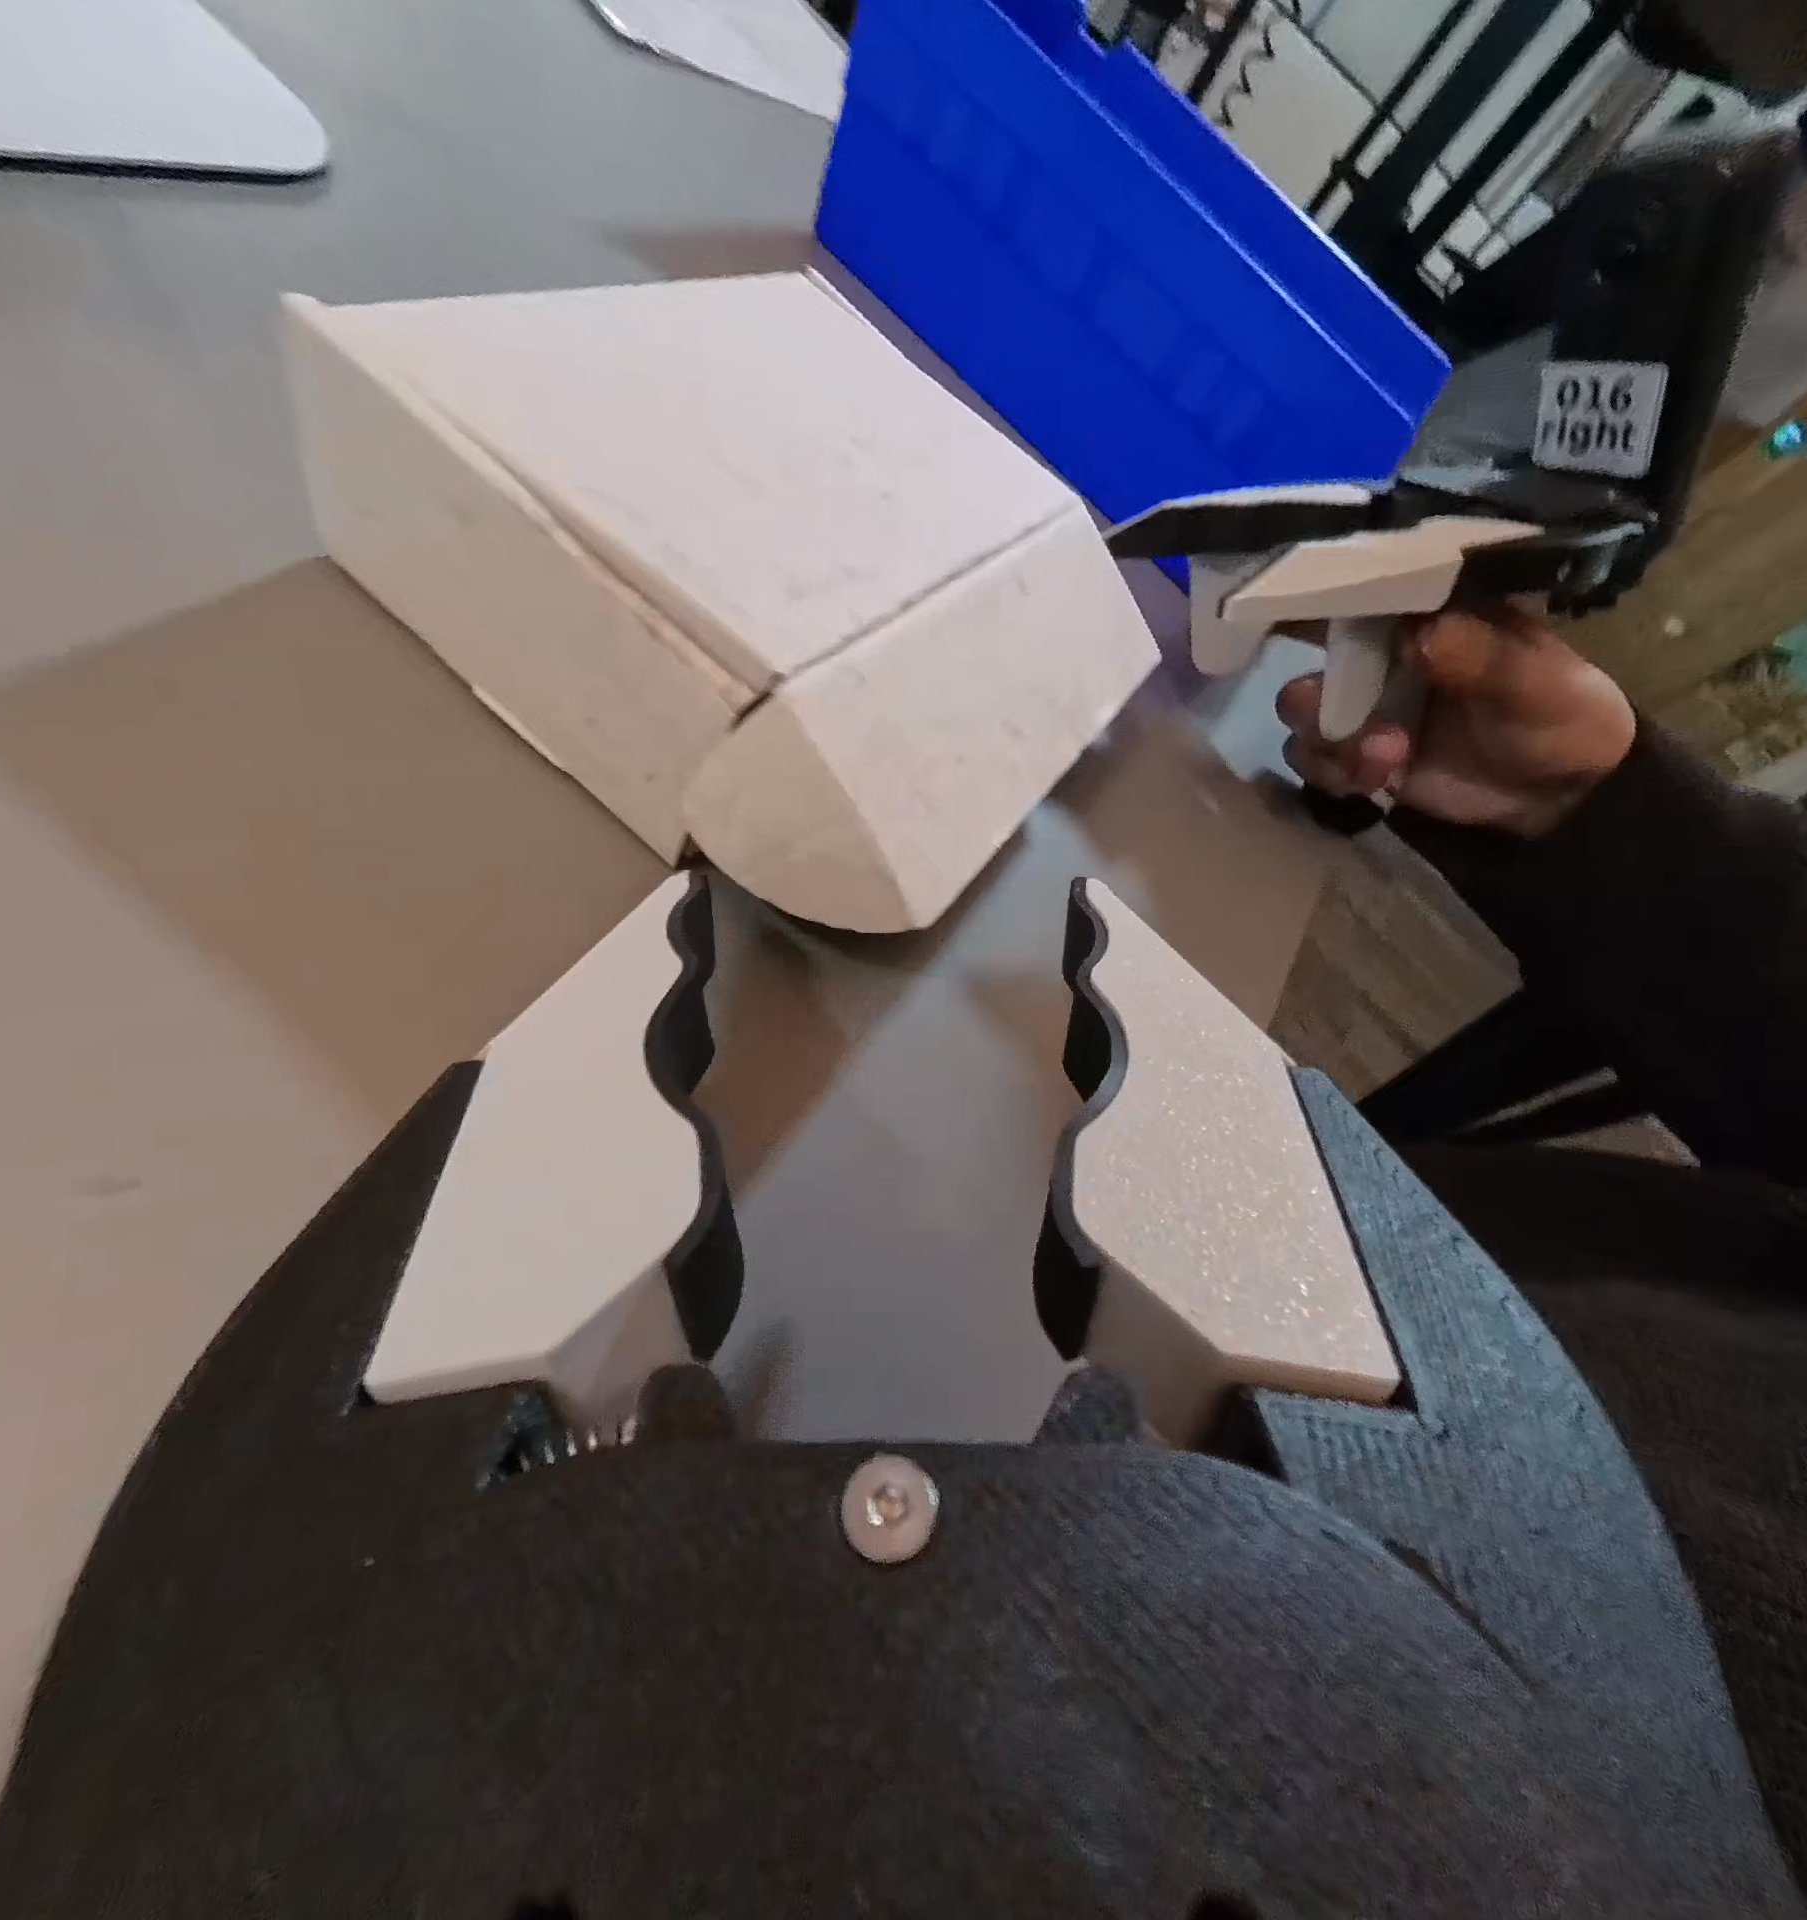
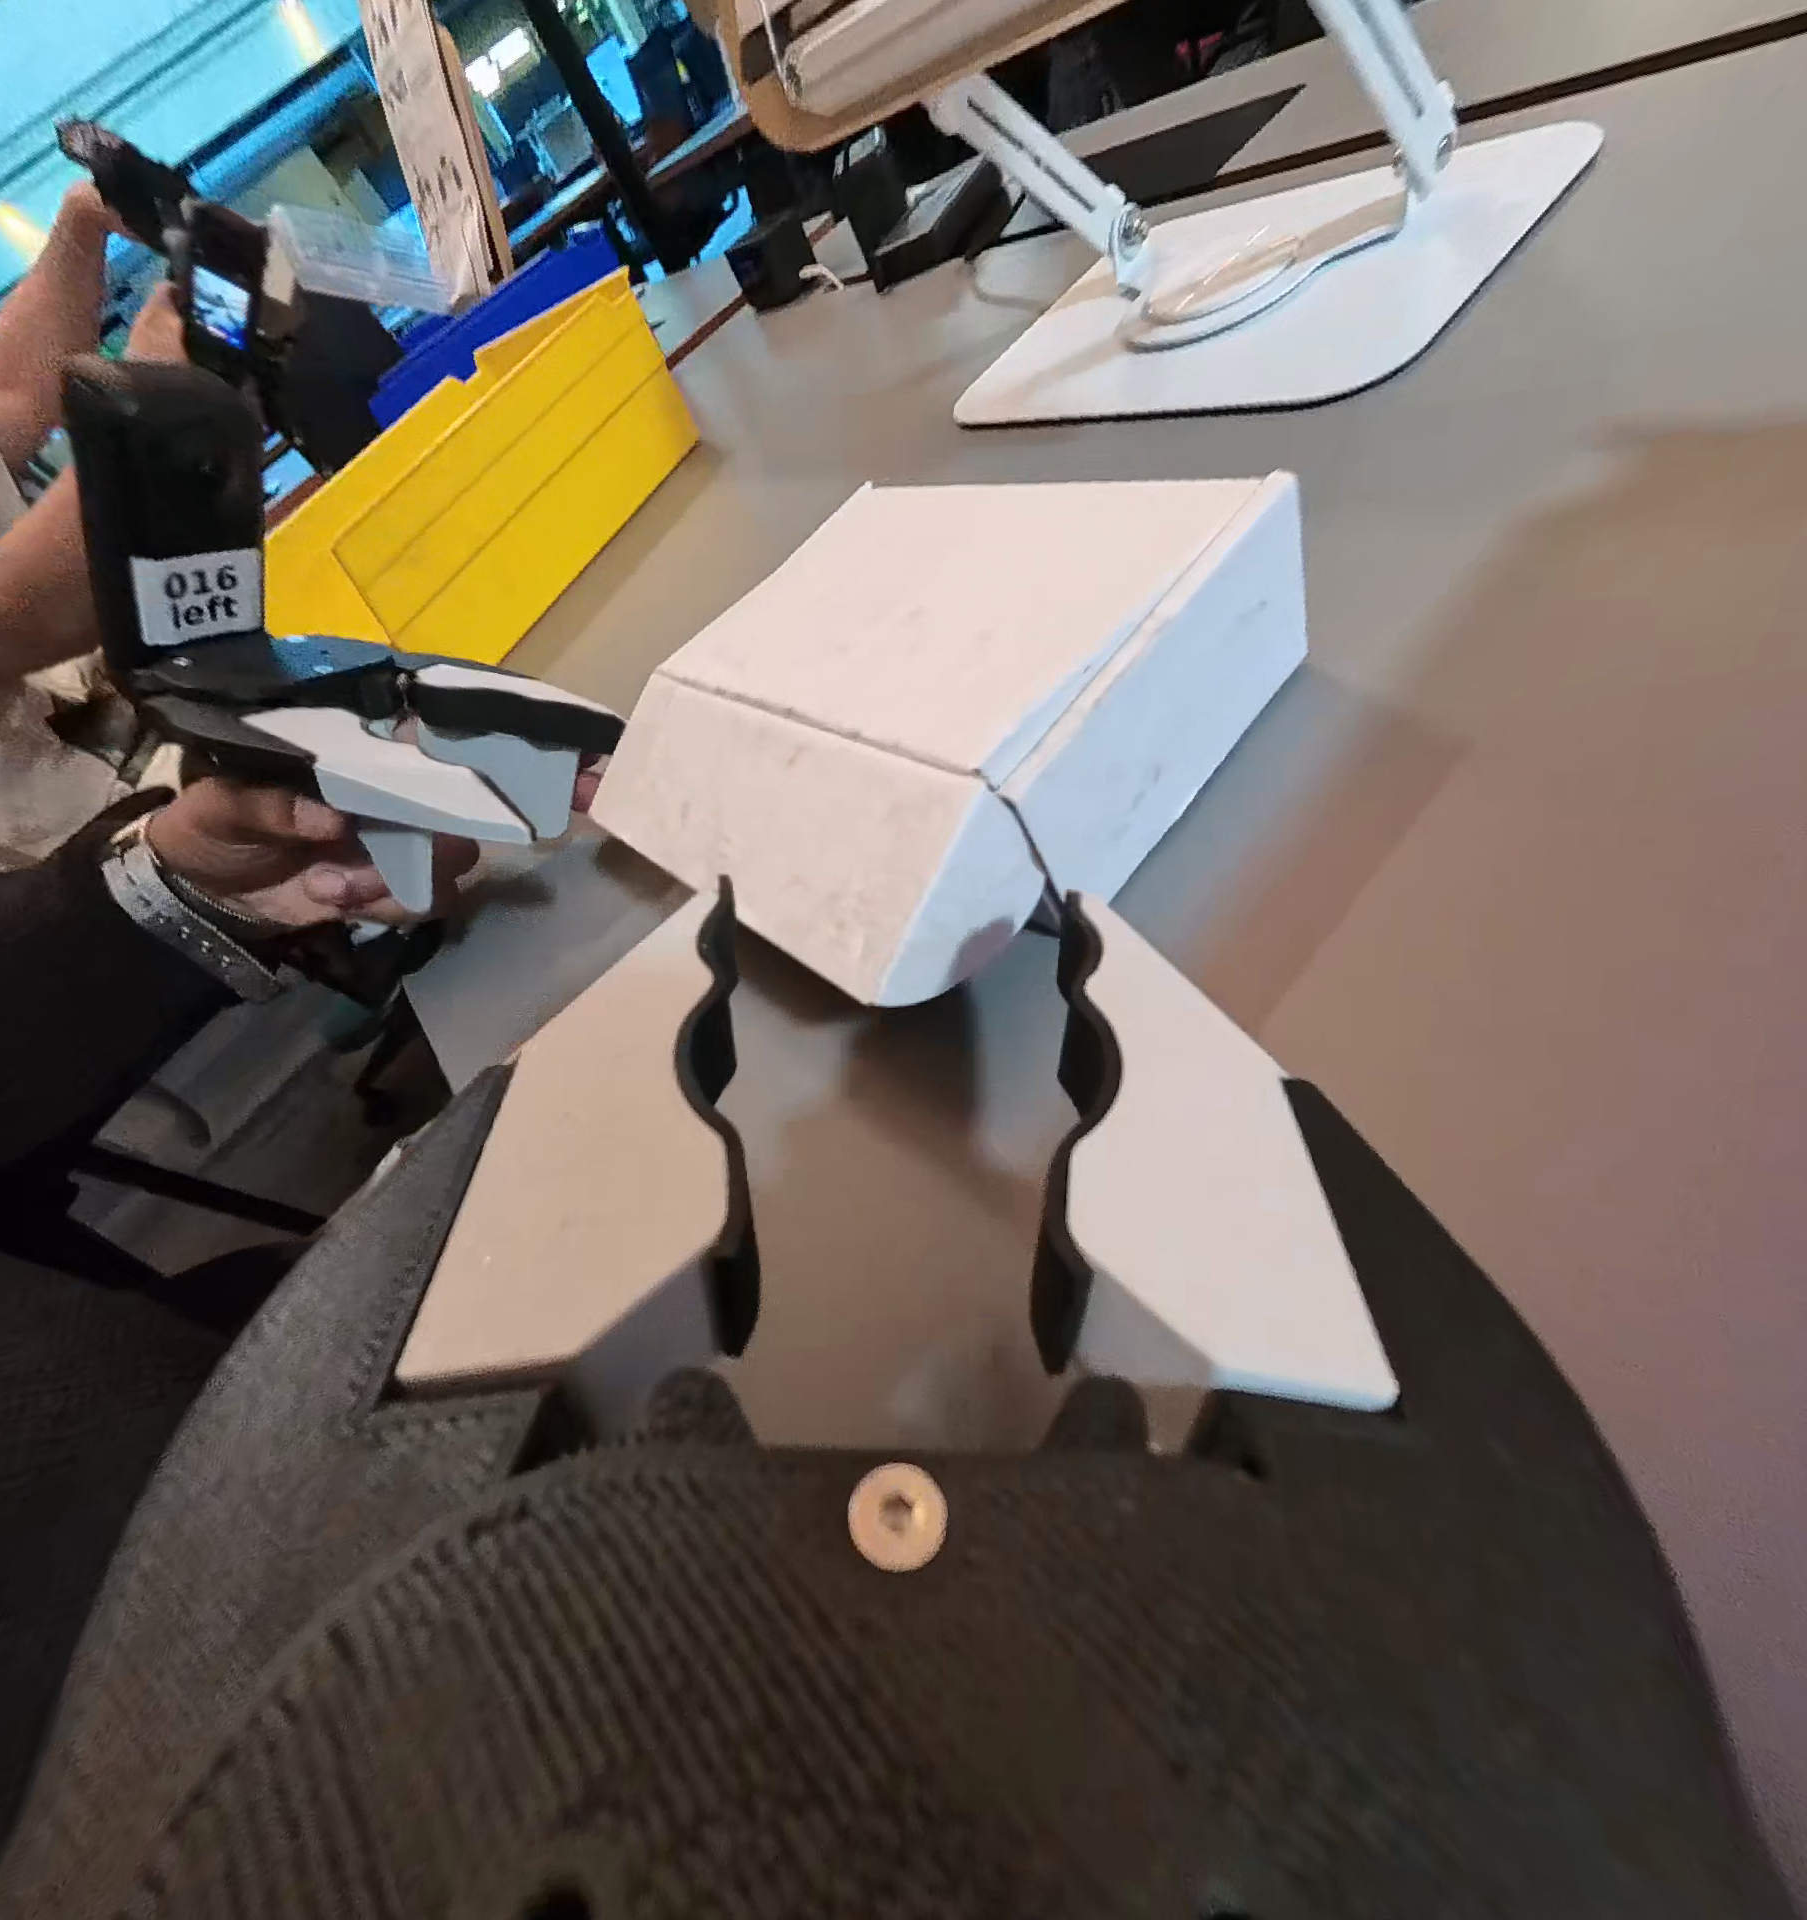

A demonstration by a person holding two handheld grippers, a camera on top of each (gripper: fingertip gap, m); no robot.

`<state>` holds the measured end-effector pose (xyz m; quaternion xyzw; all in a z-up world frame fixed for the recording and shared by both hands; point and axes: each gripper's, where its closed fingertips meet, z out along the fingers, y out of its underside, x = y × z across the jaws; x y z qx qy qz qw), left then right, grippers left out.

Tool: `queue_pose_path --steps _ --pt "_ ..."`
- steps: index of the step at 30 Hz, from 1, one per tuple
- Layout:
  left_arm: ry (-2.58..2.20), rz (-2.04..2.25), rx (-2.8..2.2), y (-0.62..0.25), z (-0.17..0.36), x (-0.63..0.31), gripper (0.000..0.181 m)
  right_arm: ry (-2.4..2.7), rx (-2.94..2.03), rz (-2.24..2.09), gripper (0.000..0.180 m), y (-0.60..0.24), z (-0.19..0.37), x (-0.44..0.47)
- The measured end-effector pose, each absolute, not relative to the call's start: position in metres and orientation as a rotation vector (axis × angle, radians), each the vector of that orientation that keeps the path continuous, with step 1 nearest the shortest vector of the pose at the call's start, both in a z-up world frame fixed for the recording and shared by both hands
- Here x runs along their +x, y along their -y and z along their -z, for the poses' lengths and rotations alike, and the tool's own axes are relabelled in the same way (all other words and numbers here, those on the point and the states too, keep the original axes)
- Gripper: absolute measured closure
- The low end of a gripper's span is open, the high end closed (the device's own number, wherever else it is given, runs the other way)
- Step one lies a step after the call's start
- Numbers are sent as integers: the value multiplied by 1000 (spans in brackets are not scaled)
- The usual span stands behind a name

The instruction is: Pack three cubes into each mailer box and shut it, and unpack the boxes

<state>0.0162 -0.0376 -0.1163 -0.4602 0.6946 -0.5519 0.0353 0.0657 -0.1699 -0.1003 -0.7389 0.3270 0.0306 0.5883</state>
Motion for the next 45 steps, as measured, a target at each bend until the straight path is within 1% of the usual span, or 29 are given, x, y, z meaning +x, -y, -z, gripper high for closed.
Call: queue_pose_path --steps 3,10,11,14,15,17,20,21,24,27,28,29,32,35,37,41,45 --pt "-2048 1749 -1465 33 111 26 112 -759 -1698 -83 118 167 98 69" --pt "-2098 1777 -1466 55 114 23 111 -734 -1747 -139 113 152 104 71" --pt "-2098 1761 -1462 56 114 23 111 -739 -1748 -145 114 152 105 72" --pt "-2088 1719 -1444 55 113 23 110 -759 -1744 -163 127 154 106 72" --pt "-2084 1726 -1449 56 112 22 110 -763 -1740 -167 128 154 106 72" --pt "-2080 1764 -1461 58 108 20 119 -778 -1729 -153 129 156 106 75" --pt "-2066 1858 -1433 61 98 16 140 -810 -1732 -111 129 161 107 80" --pt "-2048 1881 -1428 62 95 16 141 -813 -1736 -107 129 162 108 80" --pt "-2036 1830 -1425 61 98 18 132 -807 -1752 -103 130 161 110 79" --pt "-2113 1653 -1301 64 110 15 112 -792 -1764 -106 133 159 110 76" --pt "-2136 1592 -1273 65 113 15 108 -790 -1763 -113 133 158 110 76" --pt "-2157 1545 -1256 67 116 14 108 -792 -1759 -117 133 159 110 76" --pt "-2115 1462 -1359 59 123 21 116 -794 -1745 -140 135 159 109 75" --pt "-2041 1488 -1473 49 124 30 114 -780 -1752 -155 135 156 109 71" --pt "-2019 1474 -1483 45 124 35 111 -764 -1761 -122 131 157 107 72" --pt "-2048 1480 -1408 52 121 33 118 -724 -1762 7 126 159 98 81" --pt "-2065 1452 -1381 56 122 31 116 -733 -1785 -34 122 152 105 81"
